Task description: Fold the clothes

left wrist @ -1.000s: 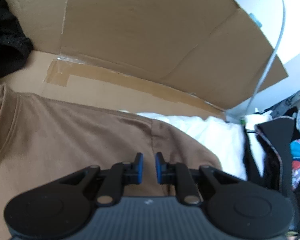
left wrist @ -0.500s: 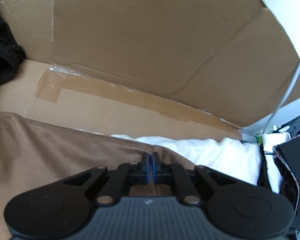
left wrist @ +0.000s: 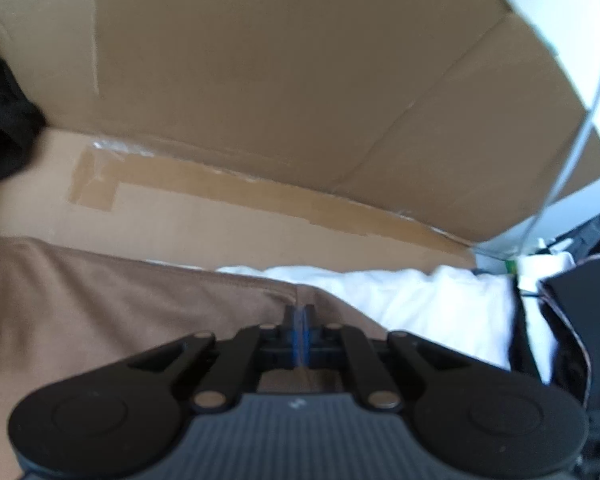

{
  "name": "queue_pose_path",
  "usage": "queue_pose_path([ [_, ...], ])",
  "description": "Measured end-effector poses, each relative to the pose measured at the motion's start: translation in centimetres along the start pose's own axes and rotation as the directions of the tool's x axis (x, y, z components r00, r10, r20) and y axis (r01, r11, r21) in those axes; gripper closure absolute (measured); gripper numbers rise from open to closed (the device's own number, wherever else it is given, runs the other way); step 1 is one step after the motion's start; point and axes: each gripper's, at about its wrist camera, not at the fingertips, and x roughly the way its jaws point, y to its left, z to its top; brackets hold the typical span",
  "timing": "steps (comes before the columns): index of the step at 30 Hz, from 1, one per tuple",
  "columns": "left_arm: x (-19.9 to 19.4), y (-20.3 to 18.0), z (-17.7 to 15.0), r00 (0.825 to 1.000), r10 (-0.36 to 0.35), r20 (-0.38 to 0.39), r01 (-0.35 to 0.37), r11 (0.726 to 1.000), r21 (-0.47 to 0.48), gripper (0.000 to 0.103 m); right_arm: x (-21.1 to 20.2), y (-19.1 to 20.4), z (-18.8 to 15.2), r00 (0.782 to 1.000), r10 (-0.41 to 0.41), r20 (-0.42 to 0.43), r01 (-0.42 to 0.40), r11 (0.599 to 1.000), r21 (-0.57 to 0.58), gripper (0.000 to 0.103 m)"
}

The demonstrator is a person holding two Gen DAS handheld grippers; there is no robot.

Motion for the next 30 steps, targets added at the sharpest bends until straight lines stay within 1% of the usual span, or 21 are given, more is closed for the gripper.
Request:
queue_pose_path([
  [5,-4.3,1.7,-0.6,1.0,-0.016,0.025,0.016,1.0,0.005,0.098,0.9,3.0,1.0,0.999,0.051,0.012,-0.051,0.999,-0.008,0.1],
  [9,-8.0,3.7,-1.8,0.999,-0.024,0.048,0.025,1.0,-0.011,0.097,2.8,5.8,1.2,0.998,0.067,-0.004,-0.067,0.997,-0.024,0.1],
  [12,-10.5,5.0,-2.9,0.997,-0.005,0.08,0.004,1.0,0.004,0.097,5.2,8.0,1.0,0.998,0.06,-0.032,-0.061,0.998,-0.028,0.1],
  [16,-13.2,7.4,-4.4,0.993,-0.022,0.113,0.026,0.999,-0.031,0.097,8.1,10.4,0.7,0.997,0.046,-0.062,-0.049,0.998,-0.049,0.1],
  [21,-14.8,10.1,-6.2,0.988,-0.015,0.153,0.025,0.997,-0.067,0.097,11.5,13.0,0.3,0.996,-0.015,-0.09,0.008,0.997,-0.083,0.097],
  [23,-15.1,11.2,-7.0,0.985,-0.013,0.17,0.029,0.996,-0.09,0.097,12.9,13.9,0.2,0.994,-0.026,-0.106,0.017,0.996,-0.087,0.096],
  [24,-15.2,11.9,-7.5,0.984,-0.013,0.18,0.032,0.994,-0.106,0.097,13.3,14.1,0.0,0.993,-0.027,-0.114,0.017,0.996,-0.086,0.094],
  [26,-15.2,12.7,-8.1,0.983,-0.012,0.184,0.035,0.992,-0.122,0.097,14.3,14.8,-0.4,0.99,-0.014,-0.142,0.003,0.997,-0.079,0.077],
  [27,-15.1,13.2,-8.4,0.983,-0.012,0.184,0.037,0.99,-0.133,0.097,14.5,15.0,-0.6,0.988,-0.004,-0.152,-0.008,0.997,-0.075,0.058],
  [28,-15.0,13.6,-8.7,0.983,-0.012,0.185,0.039,0.989,-0.143,0.096,14.6,15.2,-0.8,0.988,0.008,-0.156,-0.02,0.997,-0.071,0.048],
  [30,-14.7,14.1,-9.1,0.982,-0.008,0.19,0.039,0.987,-0.159,0.092,14.3,15.4,-1.0,0.987,0.023,-0.157,-0.034,0.997,-0.07,0.045],
])
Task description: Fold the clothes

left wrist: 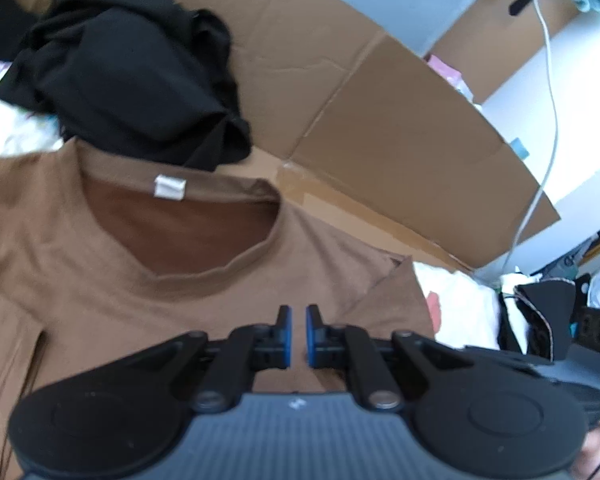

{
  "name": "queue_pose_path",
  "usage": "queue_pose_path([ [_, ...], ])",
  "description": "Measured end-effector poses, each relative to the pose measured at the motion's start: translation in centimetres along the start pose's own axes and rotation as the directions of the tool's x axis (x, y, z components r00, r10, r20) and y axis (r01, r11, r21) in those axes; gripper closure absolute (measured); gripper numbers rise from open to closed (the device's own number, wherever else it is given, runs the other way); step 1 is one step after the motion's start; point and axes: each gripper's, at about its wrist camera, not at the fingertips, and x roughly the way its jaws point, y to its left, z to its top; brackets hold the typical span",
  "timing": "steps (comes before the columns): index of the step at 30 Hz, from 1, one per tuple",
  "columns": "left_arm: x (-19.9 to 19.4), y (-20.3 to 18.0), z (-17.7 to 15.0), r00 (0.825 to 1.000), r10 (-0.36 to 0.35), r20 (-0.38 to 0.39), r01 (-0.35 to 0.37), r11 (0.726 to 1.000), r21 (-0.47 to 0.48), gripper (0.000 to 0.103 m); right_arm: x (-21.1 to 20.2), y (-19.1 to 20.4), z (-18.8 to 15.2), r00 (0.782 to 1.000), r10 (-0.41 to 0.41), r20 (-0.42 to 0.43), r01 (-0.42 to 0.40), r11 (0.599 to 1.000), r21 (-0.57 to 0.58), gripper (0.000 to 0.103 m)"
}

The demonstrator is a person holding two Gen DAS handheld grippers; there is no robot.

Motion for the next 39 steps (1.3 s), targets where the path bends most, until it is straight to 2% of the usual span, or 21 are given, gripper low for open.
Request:
queue_pose_path([
  [3,0.8,0.3,-0.5,1.0,0.005,0.006,-0.005,1.0,-0.017,0.089,-0.9,-0.7,0.0,0.999,-0.03,0.017,0.03,0.999,0.02,0.044],
  [6,2.3,-0.6,-0.9,1.0,0.008,-0.007,-0.008,1.0,0.007,0.081,-1.8,-2.1,0.1,0.994,-0.094,0.049,0.093,0.995,0.039,0.044],
  [9,3.8,-2.4,-1.4,0.999,0.027,-0.018,-0.025,0.996,0.087,0.069,-2.9,-3.8,0.1,0.983,-0.166,0.073,0.162,0.985,0.058,0.044],
  [12,5.6,-4.1,-1.9,0.995,0.094,-0.026,-0.088,0.98,0.178,0.05,-4.1,-6.0,-0.2,0.967,-0.239,0.089,0.232,0.969,0.085,0.044],
  [14,6.4,-4.9,-2.2,0.994,0.105,-0.029,-0.097,0.971,0.217,0.05,-4.8,-7.3,-0.4,0.954,-0.286,0.091,0.278,0.956,0.093,0.044],
  [17,7.2,-5.5,-2.6,0.992,0.124,-0.03,-0.114,0.964,0.242,0.05,-5.6,-9.1,-0.9,0.939,-0.334,0.087,0.324,0.94,0.108,0.044],
  [19,7.8,-5.6,-2.8,0.987,0.158,-0.04,-0.143,0.958,0.247,0.058,-6.1,-10.0,-1.4,0.931,-0.356,0.082,0.346,0.932,0.11,0.045],
  [20,8.0,-5.6,-2.8,0.983,0.175,-0.057,-0.155,0.955,0.254,0.065,-6.2,-10.3,-1.6,0.929,-0.362,0.079,0.353,0.93,0.105,0.045],
  [21,8.2,-5.7,-2.9,0.978,0.193,-0.073,-0.167,0.95,0.264,0.096,-6.3,-10.3,-1.8,0.929,-0.363,0.075,0.356,0.93,0.096,0.045],
  [22,8.4,-5.8,-3.0,0.974,0.211,-0.084,-0.18,0.942,0.282,0.1,-6.3,-10.3,-2.0,0.929,-0.363,0.072,0.357,0.93,0.085,0.046],
  [28,6.9,-5.2,-2.8,0.978,0.189,-0.092,-0.16,0.954,0.254,0.101,-6.1,-9.5,-4.0,0.938,-0.347,0.025,0.347,0.938,-0.012,0.056],
  [33,5.9,-4.2,-2.6,0.972,0.222,-0.073,-0.2,0.951,0.234,0.101,-5.2,-9.6,-6.2,0.921,-0.386,-0.053,0.384,0.922,-0.048,0.056],
  [39,4.5,-3.6,-3.1,0.972,0.231,-0.052,-0.217,0.957,0.194,0.09,-5.8,-9.3,-6.8,0.92,-0.388,-0.059,0.385,0.922,-0.046,0.056],
])
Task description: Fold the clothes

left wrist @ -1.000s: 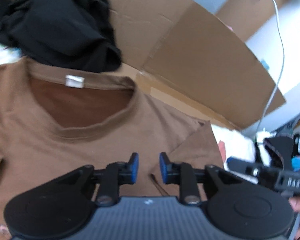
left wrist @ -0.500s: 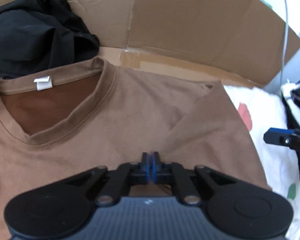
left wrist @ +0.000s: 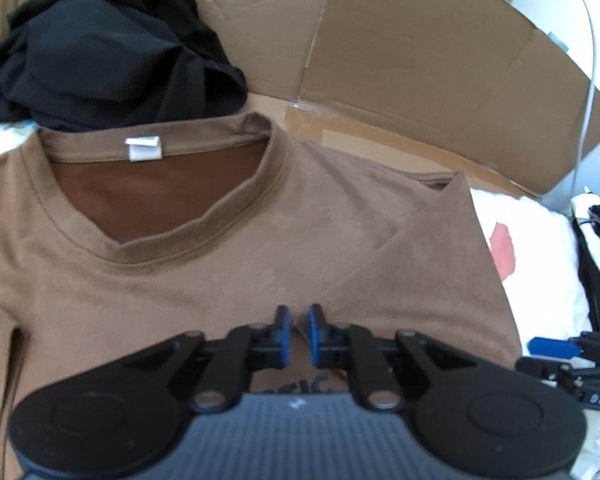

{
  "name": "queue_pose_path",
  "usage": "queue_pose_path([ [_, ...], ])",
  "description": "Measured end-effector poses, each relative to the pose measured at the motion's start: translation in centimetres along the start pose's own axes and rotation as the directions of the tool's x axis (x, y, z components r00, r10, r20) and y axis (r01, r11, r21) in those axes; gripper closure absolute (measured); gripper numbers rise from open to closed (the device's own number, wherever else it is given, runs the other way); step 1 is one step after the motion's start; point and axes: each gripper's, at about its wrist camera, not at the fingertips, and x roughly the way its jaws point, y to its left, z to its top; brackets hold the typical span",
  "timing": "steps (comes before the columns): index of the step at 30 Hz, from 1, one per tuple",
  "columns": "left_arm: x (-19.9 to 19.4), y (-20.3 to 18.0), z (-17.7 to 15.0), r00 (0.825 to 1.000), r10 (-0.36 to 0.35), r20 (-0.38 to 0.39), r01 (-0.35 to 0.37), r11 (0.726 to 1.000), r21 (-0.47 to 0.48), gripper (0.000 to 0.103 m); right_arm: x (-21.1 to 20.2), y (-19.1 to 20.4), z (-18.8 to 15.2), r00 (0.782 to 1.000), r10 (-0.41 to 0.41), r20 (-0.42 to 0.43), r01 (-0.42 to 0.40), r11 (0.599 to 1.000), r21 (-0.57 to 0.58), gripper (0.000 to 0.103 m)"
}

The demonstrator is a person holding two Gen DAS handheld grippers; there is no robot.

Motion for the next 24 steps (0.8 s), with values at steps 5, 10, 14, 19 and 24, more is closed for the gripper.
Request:
queue_pose_path([
  [5,-1.3,0.6,-1.6,0.993,-0.114,-0.02,0.112,0.99,-0.084,0.086,-1.5,-0.2,0.0,0.999,0.002,0.05,-0.002,1.0,0.0,0.056],
  [10,-2.0,-1.1,-4.3,0.979,-0.192,-0.067,0.186,0.979,-0.079,0.084,-1.7,-0.2,-0.3,0.998,-0.004,0.059,0.004,1.0,-0.002,0.057],
  [14,-2.2,-2.4,-6.2,0.962,-0.253,-0.097,0.242,0.964,-0.113,0.08,-1.9,0.1,-0.9,0.999,-0.02,0.05,0.021,0.999,-0.033,0.061],
  [19,-1.5,-5.1,-7.9,0.949,-0.286,-0.133,0.274,0.956,-0.104,0.072,-1.9,0.5,-2.0,0.999,-0.032,0.025,0.034,0.998,-0.057,0.062],
  [24,-1.1,-6.5,-8.3,0.945,-0.306,-0.111,0.297,0.95,-0.091,0.074,-1.8,0.5,-3.1,0.999,-0.044,-0.008,0.043,0.996,-0.083,0.062],
])
